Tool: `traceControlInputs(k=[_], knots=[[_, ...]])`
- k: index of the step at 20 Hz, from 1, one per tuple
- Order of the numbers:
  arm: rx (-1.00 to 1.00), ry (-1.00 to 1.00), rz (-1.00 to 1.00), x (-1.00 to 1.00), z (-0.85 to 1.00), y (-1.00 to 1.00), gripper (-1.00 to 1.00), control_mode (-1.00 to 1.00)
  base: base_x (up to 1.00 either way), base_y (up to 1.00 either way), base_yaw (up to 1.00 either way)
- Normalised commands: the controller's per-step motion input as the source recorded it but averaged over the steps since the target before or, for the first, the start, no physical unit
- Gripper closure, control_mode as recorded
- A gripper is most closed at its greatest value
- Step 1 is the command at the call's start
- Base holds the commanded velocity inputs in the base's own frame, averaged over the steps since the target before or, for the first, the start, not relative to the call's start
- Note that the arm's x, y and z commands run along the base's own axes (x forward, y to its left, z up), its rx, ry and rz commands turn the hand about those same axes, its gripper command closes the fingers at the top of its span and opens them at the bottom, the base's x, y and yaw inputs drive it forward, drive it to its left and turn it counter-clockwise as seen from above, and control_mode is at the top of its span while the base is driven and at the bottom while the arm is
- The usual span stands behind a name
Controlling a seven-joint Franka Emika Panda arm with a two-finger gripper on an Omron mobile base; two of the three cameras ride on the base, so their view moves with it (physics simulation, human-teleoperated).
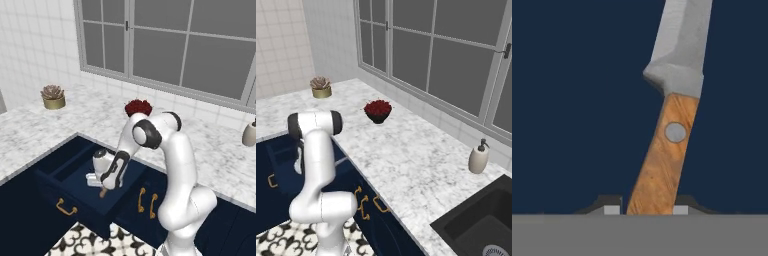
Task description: Pick up the knife from the drawer and place it on the cutting board. Then place the meat from the plate to the cutting board.
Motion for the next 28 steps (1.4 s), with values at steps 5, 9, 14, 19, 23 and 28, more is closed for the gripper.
traceControlInputs(k=[5, 9, 14, 19, 23, 28], knots=[[0.0, 0.02, 0.0, -0.75, 0.82, 0.55, 1.0, -1.0, 0.0, 0.0, 0.0], [-0.02, 0.09, 0.0, -0.33, 1.0, 0.55, 1.0, -1.0, 0.0, 0.0, 0.0], [-0.03, 0.07, 0.0, -0.29, 1.0, 0.38, 1.0, -1.0, 0.0, 0.0, 0.0], [-0.03, 0.03, 0.0, -0.44, 1.0, 0.25, 1.0, -1.0, 0.0, 0.0, 0.0], [-0.05, -0.1, 0.11, -0.75, 1.0, -0.19, 1.0, -1.0, 0.0, 0.0, 0.0], [-0.05, -0.11, 0.01, -0.28, 1.0, -0.56, 1.0, -1.0, 0.0, 0.0, 0.0]])
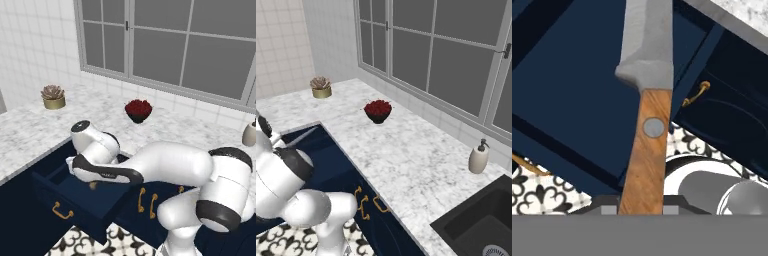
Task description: Pick up the knife from the drawer and place it on the cutting board. Then place the meat from the plate to the cutting board.
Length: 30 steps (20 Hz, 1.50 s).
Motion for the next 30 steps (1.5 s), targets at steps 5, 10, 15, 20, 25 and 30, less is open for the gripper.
traceControlInputs(k=[5, 10, 15, 20, 25, 30], knots=[[0.0, -0.02, 0.0, -0.05, 1.0, -0.93, 1.0, -1.0, 0.0, 0.0, 0.0], [0.09, 0.06, 0.0, 0.0, 1.0, -0.91, 1.0, -1.0, 0.0, 0.0, 0.0], [0.15, 0.18, -0.05, 0.0, 0.96, -0.92, 1.0, -1.0, 0.0, 0.0, 0.0], [0.09, 0.06, -0.04, -0.07, 0.04, -0.42, 1.0, 1.0, -0.09, 0.0, 0.0], [0.0, 0.0, 0.0, 0.0, 0.0, 0.0, 1.0, 1.0, -0.67, 0.19, 0.26], [0.0, 0.0, 0.0, 0.0, 0.0, 0.0, 1.0, 1.0, -0.33, 0.39, 0.7]])
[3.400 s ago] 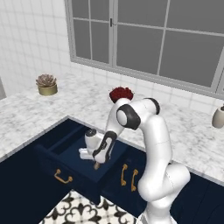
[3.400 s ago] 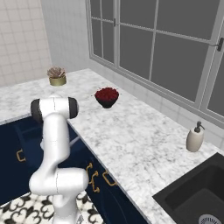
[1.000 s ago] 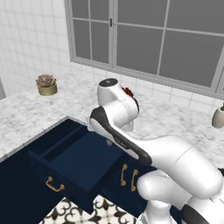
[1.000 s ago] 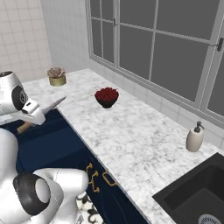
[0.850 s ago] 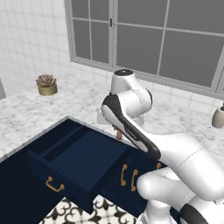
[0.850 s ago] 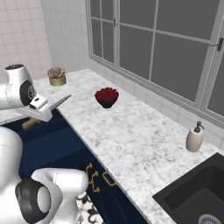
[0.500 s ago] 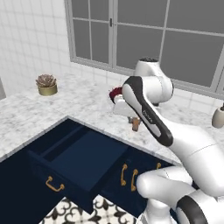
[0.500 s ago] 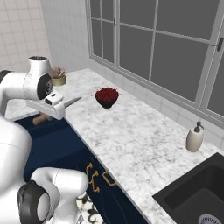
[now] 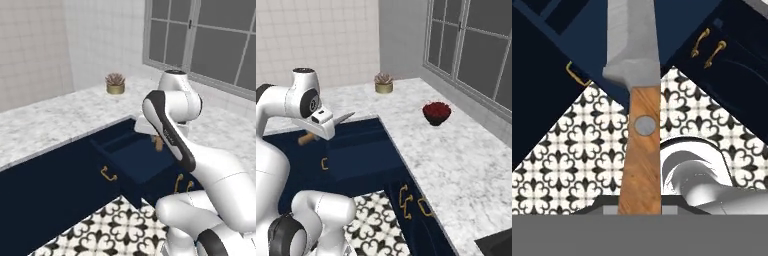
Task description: Pick up the knife from the drawer and place it on the cutting board. Then place the meat from the plate to the cutting board.
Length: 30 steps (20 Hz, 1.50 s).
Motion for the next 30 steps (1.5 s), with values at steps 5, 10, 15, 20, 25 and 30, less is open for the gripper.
traceControlInputs(k=[5, 10, 15, 20, 25, 30], knots=[[0.0, 0.0, 0.0, 0.0, 0.0, 0.0, 1.0, 1.0, -0.01, 0.52, 0.8], [0.0, 0.0, 0.0, 0.0, 0.0, 0.0, 1.0, 1.0, 0.0, 0.6, 0.81], [0.0, 0.0, 0.0, 0.0, 0.0, 0.0, 1.0, 1.0, 0.08, 0.29, 0.82], [0.0, 0.0, 0.0, 0.0, 0.0, 0.0, 1.0, 1.0, 0.16, 0.02, 0.9], [0.0, 0.0, 0.0, 0.0, 0.0, 0.0, 1.0, 1.0, 0.0, 0.0, 1.0], [0.0, 0.0, 0.0, 0.0, 0.0, 0.0, 1.0, 1.0, 0.0, 0.0, 1.0]])
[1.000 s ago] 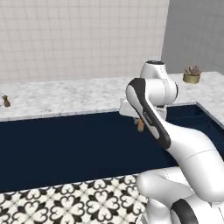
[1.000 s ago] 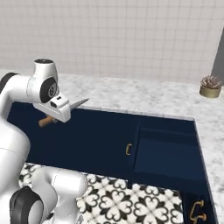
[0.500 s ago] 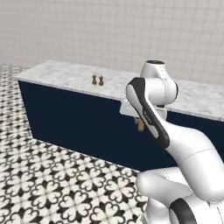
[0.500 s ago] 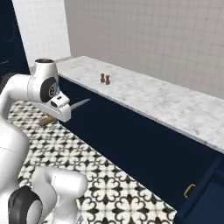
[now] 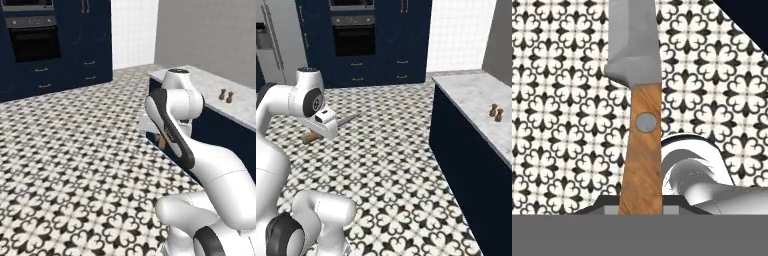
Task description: Pick up the knife from the drawer and place it on the cutting board. Then place the meat from the plate to the cutting board.
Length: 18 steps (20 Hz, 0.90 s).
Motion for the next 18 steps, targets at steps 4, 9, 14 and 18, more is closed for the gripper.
traceControlInputs(k=[4, 9, 14, 18], knots=[[0.0, 0.0, 0.0, 0.0, 0.0, 0.0, 1.0, 1.0, 0.0, 0.0, 1.0], [0.0, 0.0, 0.0, 0.0, 0.0, 0.0, 1.0, 1.0, 0.0, 0.0, 1.0], [0.0, 0.0, 0.0, 0.0, 0.0, 0.0, 1.0, 1.0, 0.03, 0.0, 1.0], [0.0, 0.0, 0.0, 0.0, 0.0, 0.0, 1.0, 1.0, 0.19, 0.0, 0.96]])
